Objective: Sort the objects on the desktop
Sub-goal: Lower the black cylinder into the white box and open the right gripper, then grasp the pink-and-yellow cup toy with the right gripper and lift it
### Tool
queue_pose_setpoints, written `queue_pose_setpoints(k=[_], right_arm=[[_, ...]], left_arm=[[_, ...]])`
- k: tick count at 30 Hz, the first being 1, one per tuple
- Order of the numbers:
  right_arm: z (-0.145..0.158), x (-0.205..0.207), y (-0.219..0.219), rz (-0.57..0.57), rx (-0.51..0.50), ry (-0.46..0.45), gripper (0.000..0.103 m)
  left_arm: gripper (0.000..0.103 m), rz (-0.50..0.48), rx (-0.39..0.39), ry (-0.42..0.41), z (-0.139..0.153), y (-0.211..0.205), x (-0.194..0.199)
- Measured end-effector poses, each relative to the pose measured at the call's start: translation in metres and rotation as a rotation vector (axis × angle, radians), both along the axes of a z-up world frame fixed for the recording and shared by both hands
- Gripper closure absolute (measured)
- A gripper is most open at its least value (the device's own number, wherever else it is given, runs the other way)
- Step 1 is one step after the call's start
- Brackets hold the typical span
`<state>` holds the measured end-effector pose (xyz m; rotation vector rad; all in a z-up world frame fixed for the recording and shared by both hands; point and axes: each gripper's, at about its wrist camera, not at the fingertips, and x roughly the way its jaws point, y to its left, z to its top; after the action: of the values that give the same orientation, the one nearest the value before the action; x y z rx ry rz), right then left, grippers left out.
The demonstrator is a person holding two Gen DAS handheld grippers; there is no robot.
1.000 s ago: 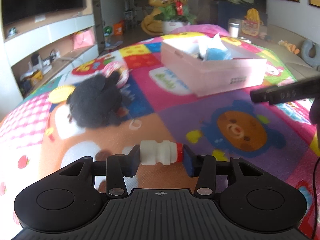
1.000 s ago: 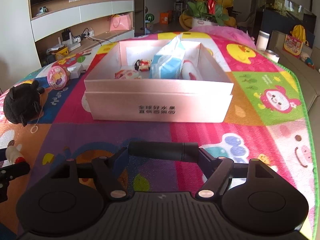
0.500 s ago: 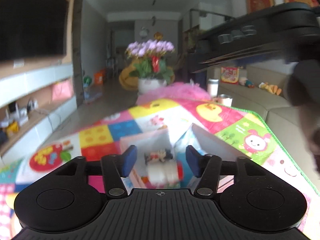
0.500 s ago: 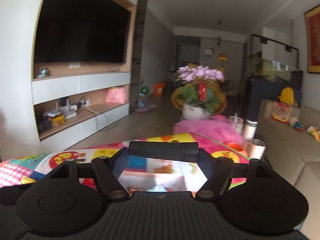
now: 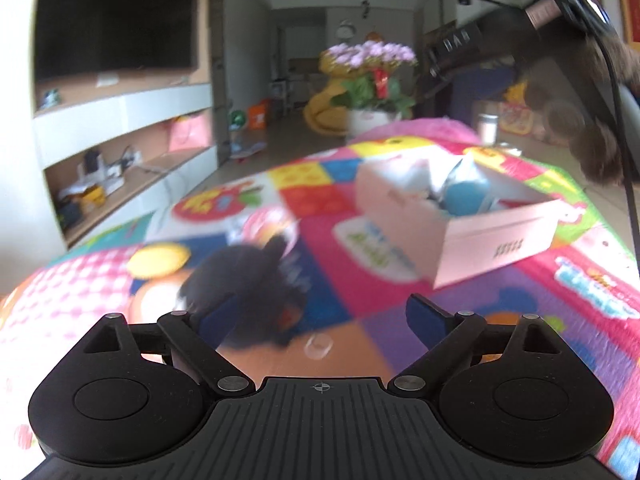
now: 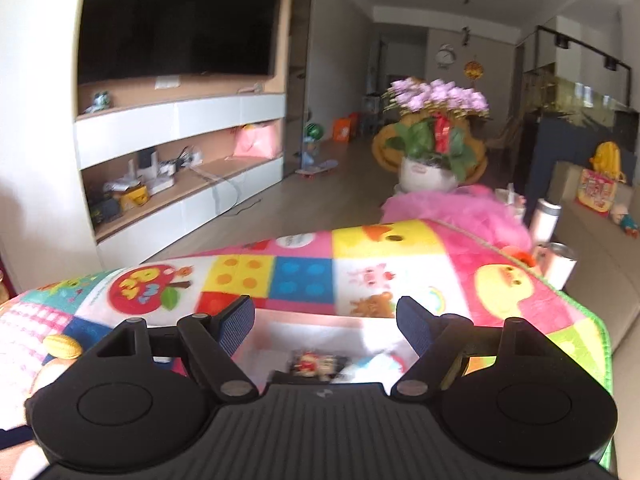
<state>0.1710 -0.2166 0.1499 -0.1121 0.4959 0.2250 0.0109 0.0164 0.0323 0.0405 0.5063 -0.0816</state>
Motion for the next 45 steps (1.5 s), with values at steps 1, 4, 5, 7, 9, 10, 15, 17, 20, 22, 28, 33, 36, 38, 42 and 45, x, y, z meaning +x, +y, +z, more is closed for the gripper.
queue_pose_setpoints(k=[1, 4, 5, 7, 9, 10, 15, 17, 20, 22, 28, 33, 36, 38, 42, 45], right_arm=[[-0.001, 0.002, 0.009, 0.02, 0.004, 0.016, 0.021], [-0.006, 0.014, 0.043, 0.114, 0.056, 0.133, 0.014], [-0.01, 0.021, 0.055, 0.141, 0.08, 0.185, 0.014], [-0.023, 0.038, 0.082, 0.176, 0.125, 0.298, 0.013], [-0.039, 0.049, 0.109, 0.187, 0.132, 0.363, 0.014], [-0.048, 0.052, 0.125, 0.202, 0.117, 0.385, 0.019], [-0.088, 0.048, 0.18, 0.262, -0.016, 0.416, 0.023], [-0.1, 0.046, 0.189, 0.262, -0.053, 0.432, 0.027], [-0.105, 0.044, 0.186, 0.251, -0.089, 0.425, 0.077], [-0.097, 0.04, 0.175, 0.262, -0.054, 0.436, 0.098], [-0.06, 0.022, 0.138, 0.266, 0.004, 0.392, 0.094], [-0.068, 0.032, 0.157, 0.245, 0.024, 0.376, 0.041], [-0.087, 0.046, 0.186, 0.243, -0.021, 0.378, 0.033], [-0.1, 0.056, 0.201, 0.224, -0.071, 0.364, 0.024], [-0.117, 0.072, 0.206, 0.219, -0.063, 0.44, 0.05], [-0.107, 0.061, 0.193, 0.229, -0.031, 0.424, 0.054]], left_arm=[[0.008, 0.02, -0.012, 0.008, -0.003, 0.007, -0.004], [0.007, 0.079, -0.037, 0.022, -0.01, 0.025, -0.012], [0.007, 0.094, -0.044, 0.027, -0.012, 0.03, -0.015], [0.007, 0.123, -0.067, 0.042, -0.017, 0.04, -0.017], [0.007, 0.142, -0.116, 0.058, -0.02, 0.05, -0.021], [0.006, 0.144, -0.139, 0.05, -0.02, 0.054, -0.022], [0.006, 0.129, -0.163, 0.044, -0.02, 0.056, -0.024], [0.005, 0.129, -0.167, 0.046, -0.021, 0.055, -0.023], [0.005, 0.139, -0.176, 0.054, -0.022, 0.056, -0.022], [0.005, 0.141, -0.18, 0.058, -0.022, 0.056, -0.021], [0.005, 0.143, -0.162, 0.067, -0.023, 0.053, -0.019], [0.005, 0.141, -0.161, 0.057, -0.023, 0.054, -0.019], [0.004, 0.139, -0.17, 0.057, -0.023, 0.055, -0.019], [0.003, 0.139, -0.175, 0.057, -0.023, 0.056, -0.019], [0.003, 0.139, -0.193, 0.067, -0.024, 0.058, -0.018], [0.003, 0.14, -0.197, 0.069, -0.024, 0.059, -0.019]])
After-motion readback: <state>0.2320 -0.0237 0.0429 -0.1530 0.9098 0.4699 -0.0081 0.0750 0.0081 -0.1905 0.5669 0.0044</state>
